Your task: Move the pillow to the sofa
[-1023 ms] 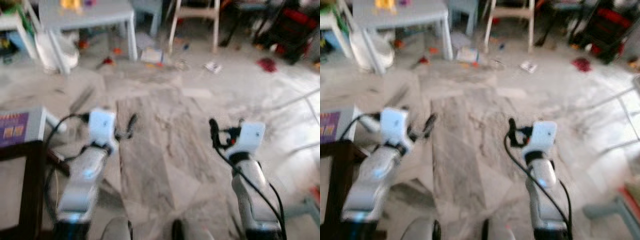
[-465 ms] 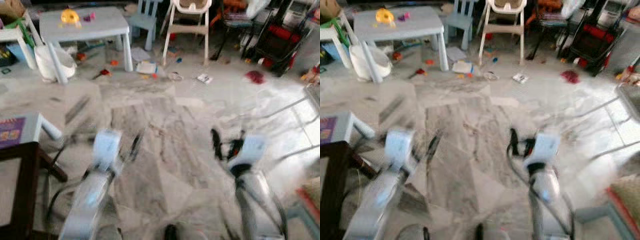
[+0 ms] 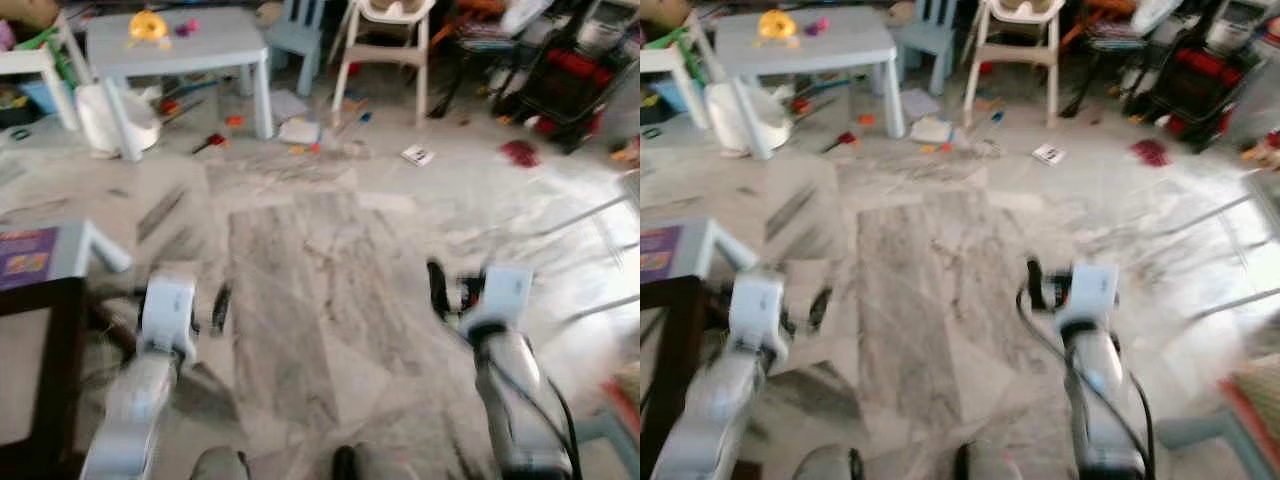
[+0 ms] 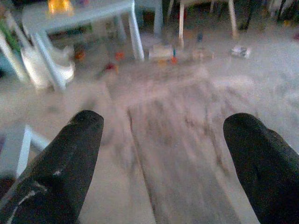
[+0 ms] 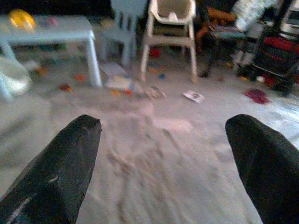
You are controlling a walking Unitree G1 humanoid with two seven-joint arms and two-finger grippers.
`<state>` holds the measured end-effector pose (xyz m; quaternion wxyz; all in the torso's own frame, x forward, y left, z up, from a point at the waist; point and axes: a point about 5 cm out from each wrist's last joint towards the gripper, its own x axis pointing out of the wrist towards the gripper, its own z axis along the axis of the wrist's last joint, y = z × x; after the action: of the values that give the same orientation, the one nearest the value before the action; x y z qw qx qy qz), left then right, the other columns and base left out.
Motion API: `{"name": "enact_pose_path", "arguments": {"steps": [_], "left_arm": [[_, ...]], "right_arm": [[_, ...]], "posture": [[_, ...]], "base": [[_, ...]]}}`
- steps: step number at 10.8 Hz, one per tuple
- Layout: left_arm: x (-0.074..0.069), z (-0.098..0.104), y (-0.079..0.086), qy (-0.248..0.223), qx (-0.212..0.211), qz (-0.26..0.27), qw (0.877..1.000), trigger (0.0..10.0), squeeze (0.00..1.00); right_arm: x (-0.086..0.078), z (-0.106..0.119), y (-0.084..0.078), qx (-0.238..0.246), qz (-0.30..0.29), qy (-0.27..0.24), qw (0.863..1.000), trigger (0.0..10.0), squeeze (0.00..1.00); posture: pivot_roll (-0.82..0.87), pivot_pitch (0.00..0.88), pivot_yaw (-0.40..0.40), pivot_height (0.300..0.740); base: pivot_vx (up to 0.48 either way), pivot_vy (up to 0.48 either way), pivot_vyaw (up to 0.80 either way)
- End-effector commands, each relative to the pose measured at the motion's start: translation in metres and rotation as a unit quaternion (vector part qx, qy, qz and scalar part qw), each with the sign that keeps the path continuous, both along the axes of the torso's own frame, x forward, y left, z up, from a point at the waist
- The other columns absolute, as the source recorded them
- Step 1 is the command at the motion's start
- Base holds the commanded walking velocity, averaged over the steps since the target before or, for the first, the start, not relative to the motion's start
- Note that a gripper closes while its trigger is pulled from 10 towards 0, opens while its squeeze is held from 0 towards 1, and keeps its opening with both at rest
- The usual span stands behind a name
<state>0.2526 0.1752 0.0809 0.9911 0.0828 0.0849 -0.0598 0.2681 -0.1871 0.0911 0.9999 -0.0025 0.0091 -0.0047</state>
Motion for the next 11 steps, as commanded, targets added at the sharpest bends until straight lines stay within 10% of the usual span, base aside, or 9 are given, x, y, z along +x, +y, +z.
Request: {"name": "enact_pose_path", "arguments": {"steps": [1, 2, 11], "left_arm": [[0.004, -0.012, -0.001, 0.016, 0.011, 0.019, 1.0, 10.0, 0.0], [0.011, 0.015, -0.011, -0.021, -0.013, 0.0, 1.0, 10.0, 0.0], [0.011, -0.003, -0.016, -0.015, -0.015, -0.018, 1.0, 10.0, 0.0]], "right_arm": [[-0.005, -0.015, -0.009, -0.008, -0.032, 0.023, 0.999, 10.0, 0.0], [-0.013, 0.004, -0.006, -0.007, -0.01, -0.004, 1.0, 10.0, 0.0], [-0.021, -0.024, 0.007, 0.032, -0.008, 0.043, 0.999, 10.0, 0.0]], "posture": [[-0.03, 0.038, -0.048, 0.74], [-0.02, 0.014, -0.028, 0.74], [-0.03, 0.0, -0.014, 0.74]], "base": [[0.0, 0.0, 0.0], [0.0, 0.0, 0.0], [0.06, 0.0, -0.42]]}}
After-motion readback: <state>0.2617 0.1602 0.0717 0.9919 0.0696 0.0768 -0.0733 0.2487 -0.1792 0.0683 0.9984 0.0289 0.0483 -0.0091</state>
